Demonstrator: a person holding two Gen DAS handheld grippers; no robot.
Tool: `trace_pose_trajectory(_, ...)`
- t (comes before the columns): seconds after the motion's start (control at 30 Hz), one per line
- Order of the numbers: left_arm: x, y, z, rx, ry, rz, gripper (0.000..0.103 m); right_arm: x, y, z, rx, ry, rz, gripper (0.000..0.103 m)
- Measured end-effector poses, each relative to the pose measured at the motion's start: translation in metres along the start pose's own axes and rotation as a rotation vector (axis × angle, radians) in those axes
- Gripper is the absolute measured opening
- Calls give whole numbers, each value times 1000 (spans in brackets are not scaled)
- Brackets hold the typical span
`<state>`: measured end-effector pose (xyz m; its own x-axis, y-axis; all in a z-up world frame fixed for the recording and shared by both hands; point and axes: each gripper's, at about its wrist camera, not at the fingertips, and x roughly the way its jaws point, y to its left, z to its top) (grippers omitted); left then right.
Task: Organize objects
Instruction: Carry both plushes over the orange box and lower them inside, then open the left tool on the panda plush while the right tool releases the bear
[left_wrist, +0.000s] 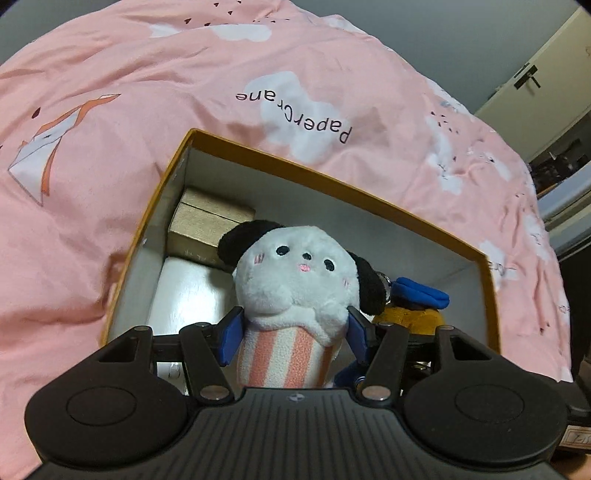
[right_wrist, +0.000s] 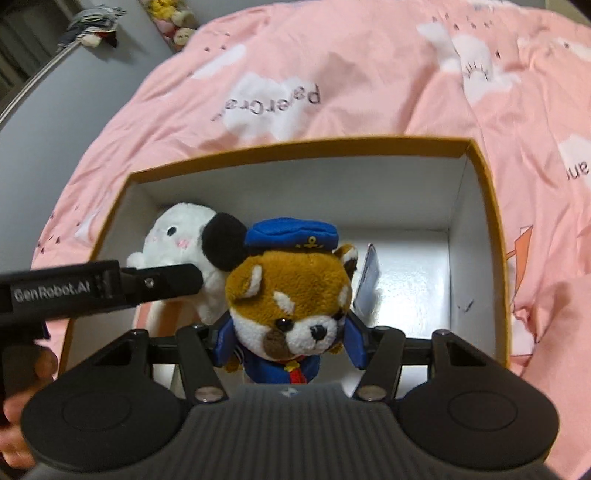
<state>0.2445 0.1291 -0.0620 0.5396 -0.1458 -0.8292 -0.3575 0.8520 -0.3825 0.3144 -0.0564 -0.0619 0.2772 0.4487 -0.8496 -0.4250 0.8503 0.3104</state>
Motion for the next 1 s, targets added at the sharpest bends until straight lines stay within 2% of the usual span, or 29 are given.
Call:
trace_pose_trajectory(0.33,27,0,1,-39,63,-1,71,20,-6,7,7,19,-9,64)
trace_pose_trajectory(0.5,29,0,5,-16,92,-8,72,19,-7,7,1,17,-17,65)
trace_pose_trajectory(0.57,29,0,6,2,111,-8,73,18,-7,8,-5,14,-25,67)
trace_pose_trajectory(0.63,28,1,7,9,112,-6,75,14,-8,8,-20,0,-38,74)
trace_pose_trajectory(0.73,28,4,9,-1,108,4,75,11,-10,8,-41,-3,-53,74)
trace_pose_trajectory(0.83,24,6,9,10,103,0,71,5,-9,7,-60,1,-48,74)
trace_pose_trajectory(1.0,22,11,9,50,119,-28,58,-6,-5,3,-102,-1,-51,70)
